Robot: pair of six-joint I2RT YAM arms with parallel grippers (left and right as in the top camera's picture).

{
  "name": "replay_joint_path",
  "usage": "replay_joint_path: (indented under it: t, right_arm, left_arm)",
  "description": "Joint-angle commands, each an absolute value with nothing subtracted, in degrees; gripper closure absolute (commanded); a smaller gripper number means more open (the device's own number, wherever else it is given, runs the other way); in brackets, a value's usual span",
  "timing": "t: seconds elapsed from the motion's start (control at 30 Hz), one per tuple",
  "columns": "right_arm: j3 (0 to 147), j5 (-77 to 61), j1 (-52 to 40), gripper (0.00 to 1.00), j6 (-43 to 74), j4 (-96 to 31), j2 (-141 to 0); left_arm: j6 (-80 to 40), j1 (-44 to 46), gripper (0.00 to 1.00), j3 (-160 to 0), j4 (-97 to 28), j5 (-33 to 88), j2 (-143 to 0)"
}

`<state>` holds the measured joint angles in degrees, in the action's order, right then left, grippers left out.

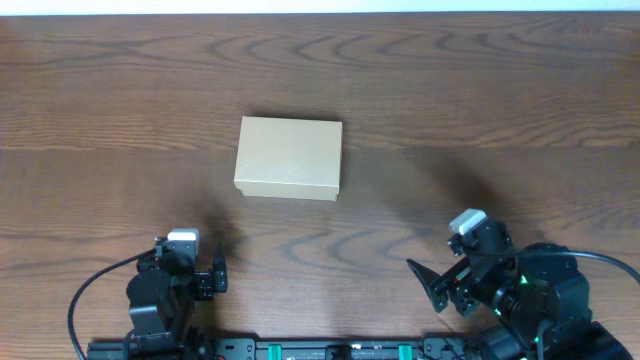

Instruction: Pack container

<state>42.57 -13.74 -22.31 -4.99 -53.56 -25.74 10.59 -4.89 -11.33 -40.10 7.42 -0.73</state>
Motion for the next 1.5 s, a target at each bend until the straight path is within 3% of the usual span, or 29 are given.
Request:
replay_joint_path:
  t: [0.0,0.63,0.77,1.1,1.47]
  right_arm:
    - [42.19,-14.37,-21.56,0.01,-4.34,-53.67,-25.45]
    - [42.19,-14.33,-21.56,0.01,-4.36,-53.80,-25.28]
    - [41.50,-8.82,-20.78,0.01,-4.78,-53.76,-23.27]
    - [24.56,-1.91,-15.20,0.01,-4.75,-47.72,-7.05]
    - [11.90,-1.93,-10.41,0.01,2.90,-42.04,-0.95]
  left_arm:
    - [12.88,-5.19,0.05,-10.22,-40.56,6.87,-0.19]
    - [12.88,-5.21,0.05,-10.00,-43.66,6.87,-0.23]
    - [12.88,-5.21,0.05,-10.00,-43.66,6.87,-0.23]
    - [12.88,-5.21,0.05,-10.00,-43.66,6.87,-0.23]
    - [12.88,-5.21,0.05,-10.00,-43.66,6.87,-0.23]
